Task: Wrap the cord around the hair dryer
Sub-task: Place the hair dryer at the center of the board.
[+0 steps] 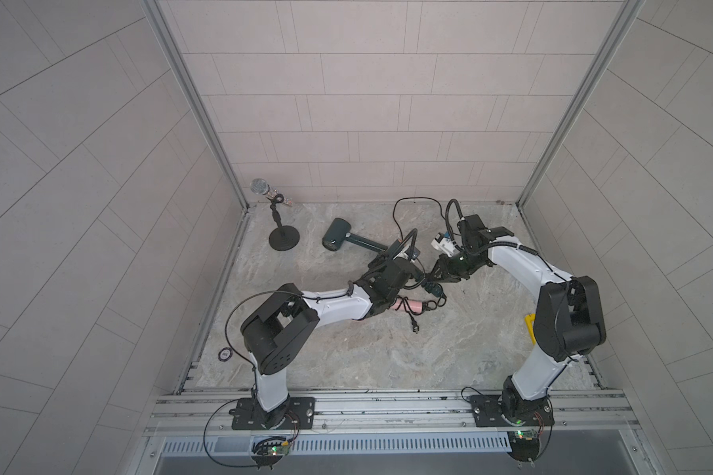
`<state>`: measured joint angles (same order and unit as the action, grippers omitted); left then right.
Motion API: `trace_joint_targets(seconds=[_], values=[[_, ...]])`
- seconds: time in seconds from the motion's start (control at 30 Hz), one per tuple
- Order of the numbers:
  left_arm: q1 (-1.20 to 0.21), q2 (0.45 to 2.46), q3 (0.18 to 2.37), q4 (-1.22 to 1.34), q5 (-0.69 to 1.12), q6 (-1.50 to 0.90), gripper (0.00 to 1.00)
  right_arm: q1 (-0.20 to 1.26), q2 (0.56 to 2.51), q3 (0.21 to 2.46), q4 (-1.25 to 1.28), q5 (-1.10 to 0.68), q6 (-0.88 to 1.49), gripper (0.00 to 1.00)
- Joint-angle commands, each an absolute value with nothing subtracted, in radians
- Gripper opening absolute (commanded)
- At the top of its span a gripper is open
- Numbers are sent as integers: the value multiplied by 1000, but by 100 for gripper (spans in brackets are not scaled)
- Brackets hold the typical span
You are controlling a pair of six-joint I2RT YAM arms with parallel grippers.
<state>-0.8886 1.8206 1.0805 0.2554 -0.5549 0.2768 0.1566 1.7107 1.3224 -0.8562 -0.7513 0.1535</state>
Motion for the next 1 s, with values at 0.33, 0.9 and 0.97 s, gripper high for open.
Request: trace_joint_targets(seconds=[0.33,0.9,0.97], values=[[-907,1912,1010,470,-495,417,0,119,1676,1314,-664,-610,127,0],[-872,1977,1101,199,-275,307,43,117,1673,1230,-599,-531,130,0],[-868,1983,1104,183,-246,308,48,116,1678,1227,-600,-528,131,0]])
